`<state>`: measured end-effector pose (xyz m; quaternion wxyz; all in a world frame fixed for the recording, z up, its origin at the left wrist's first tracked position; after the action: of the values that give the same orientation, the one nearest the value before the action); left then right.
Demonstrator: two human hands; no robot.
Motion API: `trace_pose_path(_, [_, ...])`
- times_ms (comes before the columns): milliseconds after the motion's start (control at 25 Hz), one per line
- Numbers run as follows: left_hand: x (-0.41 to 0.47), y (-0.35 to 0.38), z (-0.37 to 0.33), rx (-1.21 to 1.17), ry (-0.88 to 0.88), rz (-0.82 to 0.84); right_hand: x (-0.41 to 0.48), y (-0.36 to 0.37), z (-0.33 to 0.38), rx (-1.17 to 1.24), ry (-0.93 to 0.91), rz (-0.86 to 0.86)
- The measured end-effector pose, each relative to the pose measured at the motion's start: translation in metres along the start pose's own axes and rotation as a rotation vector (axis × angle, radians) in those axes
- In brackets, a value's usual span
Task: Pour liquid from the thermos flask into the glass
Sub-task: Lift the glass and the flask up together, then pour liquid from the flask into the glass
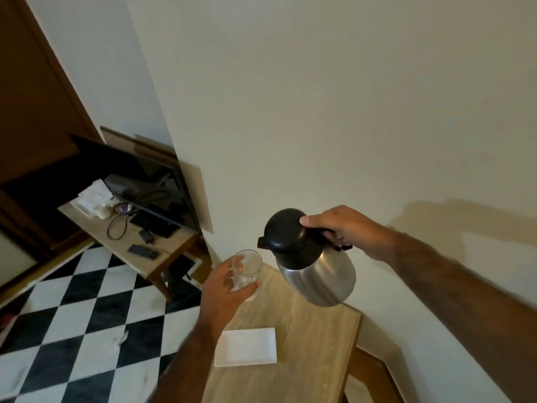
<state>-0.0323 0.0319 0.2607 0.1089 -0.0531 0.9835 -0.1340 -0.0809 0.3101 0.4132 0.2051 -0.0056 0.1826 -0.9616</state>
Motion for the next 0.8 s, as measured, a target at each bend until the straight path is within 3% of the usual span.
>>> trace_pose_path(320, [-0.026,-0.015,-0.059,-0.018,0.079,-0.042,0.009,0.0,0.097,-0.255,0.031,0.097])
trace_pose_path(800, [-0.044,-0.025,-0.071,0.027,0.079,-0.057,0.025,0.036,0.174,-0.693,0.02,0.248])
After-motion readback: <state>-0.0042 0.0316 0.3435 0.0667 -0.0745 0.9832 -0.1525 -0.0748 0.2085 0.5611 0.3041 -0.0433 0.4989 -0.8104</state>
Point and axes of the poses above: each hand's wrist, its own x-axis towards the middle knuckle, its own y-axis out of the palm, z = x × y, the point moved 5 cm from there along x, towards the middle knuckle, and after that the axes turned 10 degrees about -y, right-handed, at the moved point
